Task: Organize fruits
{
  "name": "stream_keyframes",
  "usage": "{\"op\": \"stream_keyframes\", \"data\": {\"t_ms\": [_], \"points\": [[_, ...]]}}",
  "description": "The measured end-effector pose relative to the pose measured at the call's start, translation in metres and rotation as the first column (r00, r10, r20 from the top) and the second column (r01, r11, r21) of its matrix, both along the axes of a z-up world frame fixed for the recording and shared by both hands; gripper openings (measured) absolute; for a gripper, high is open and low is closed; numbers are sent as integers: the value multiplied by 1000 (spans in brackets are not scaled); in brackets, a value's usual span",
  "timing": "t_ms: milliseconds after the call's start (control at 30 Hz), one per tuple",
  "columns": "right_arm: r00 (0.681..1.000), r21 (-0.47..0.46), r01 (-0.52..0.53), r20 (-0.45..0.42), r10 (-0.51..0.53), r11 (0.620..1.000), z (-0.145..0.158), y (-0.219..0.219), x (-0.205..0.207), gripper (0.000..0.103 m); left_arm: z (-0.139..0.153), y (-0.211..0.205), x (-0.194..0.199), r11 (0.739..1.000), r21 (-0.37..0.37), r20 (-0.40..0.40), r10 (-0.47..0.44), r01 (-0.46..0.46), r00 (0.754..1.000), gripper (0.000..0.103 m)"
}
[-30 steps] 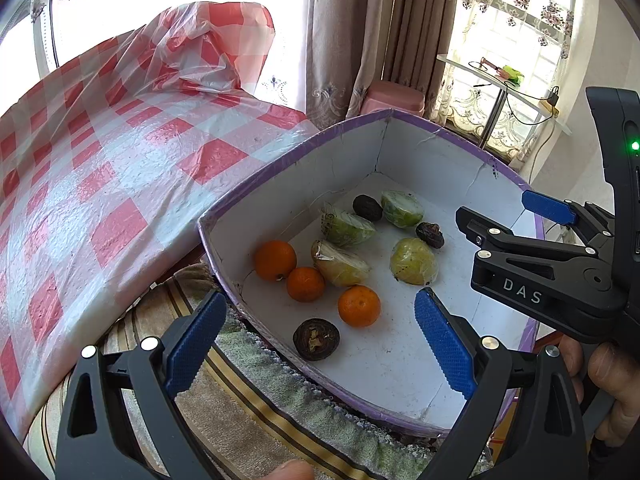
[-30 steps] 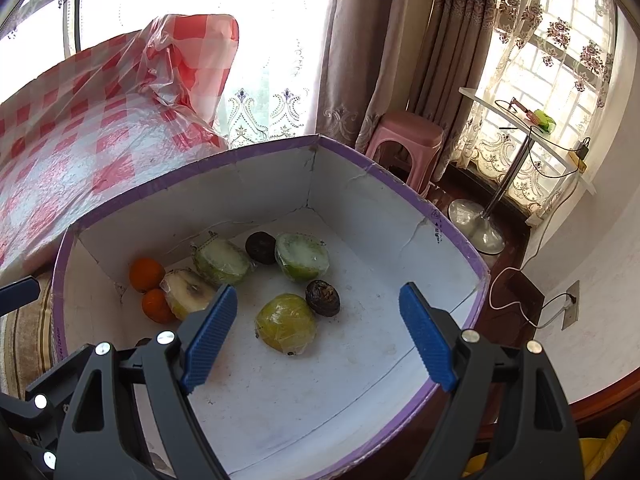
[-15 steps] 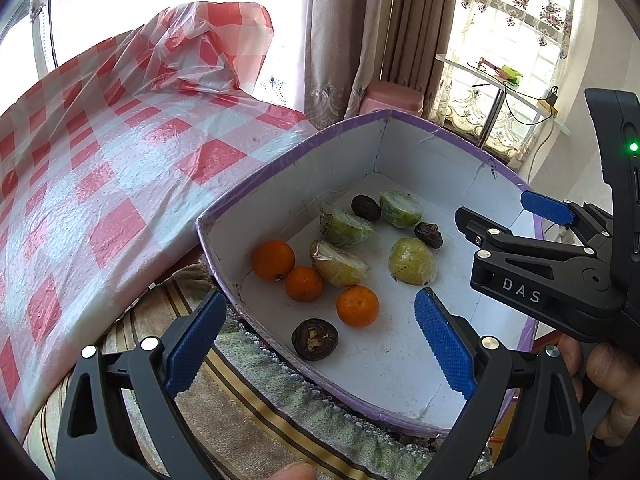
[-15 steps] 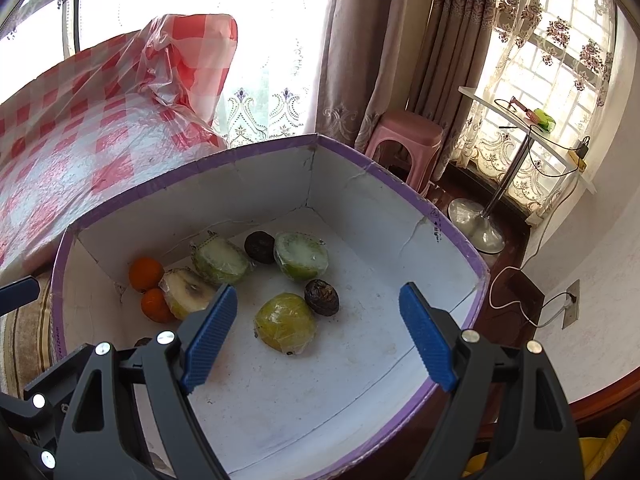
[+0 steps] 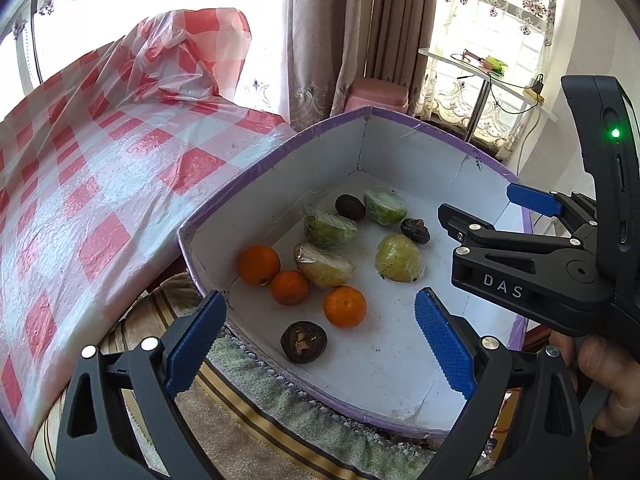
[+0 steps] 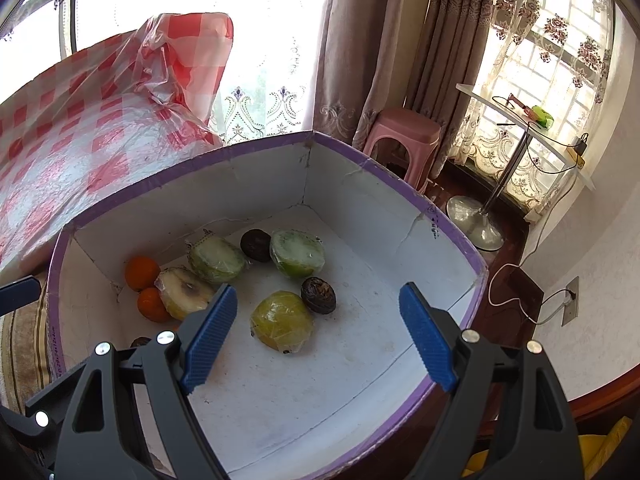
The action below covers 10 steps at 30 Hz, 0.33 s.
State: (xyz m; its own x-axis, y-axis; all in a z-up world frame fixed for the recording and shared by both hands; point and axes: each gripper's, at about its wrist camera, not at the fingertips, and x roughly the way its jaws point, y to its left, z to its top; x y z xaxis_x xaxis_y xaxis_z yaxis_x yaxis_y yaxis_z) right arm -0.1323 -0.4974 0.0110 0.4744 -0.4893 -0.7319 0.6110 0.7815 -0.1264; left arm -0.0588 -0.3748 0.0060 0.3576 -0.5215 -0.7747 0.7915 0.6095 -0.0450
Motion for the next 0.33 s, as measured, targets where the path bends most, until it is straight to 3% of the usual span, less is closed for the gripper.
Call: {"op": "stream_keyframes", "data": {"t_ms": [200,333], "points": [[1000,-4,-4,7,4,1000,4,5,1,83,11,14,11,999,-48,-64,17,-20,998,92],[997,-9,-63,45,63,998,22,28,9,91,30,63,19,990,-81,-69,112,-117,991,92]]}}
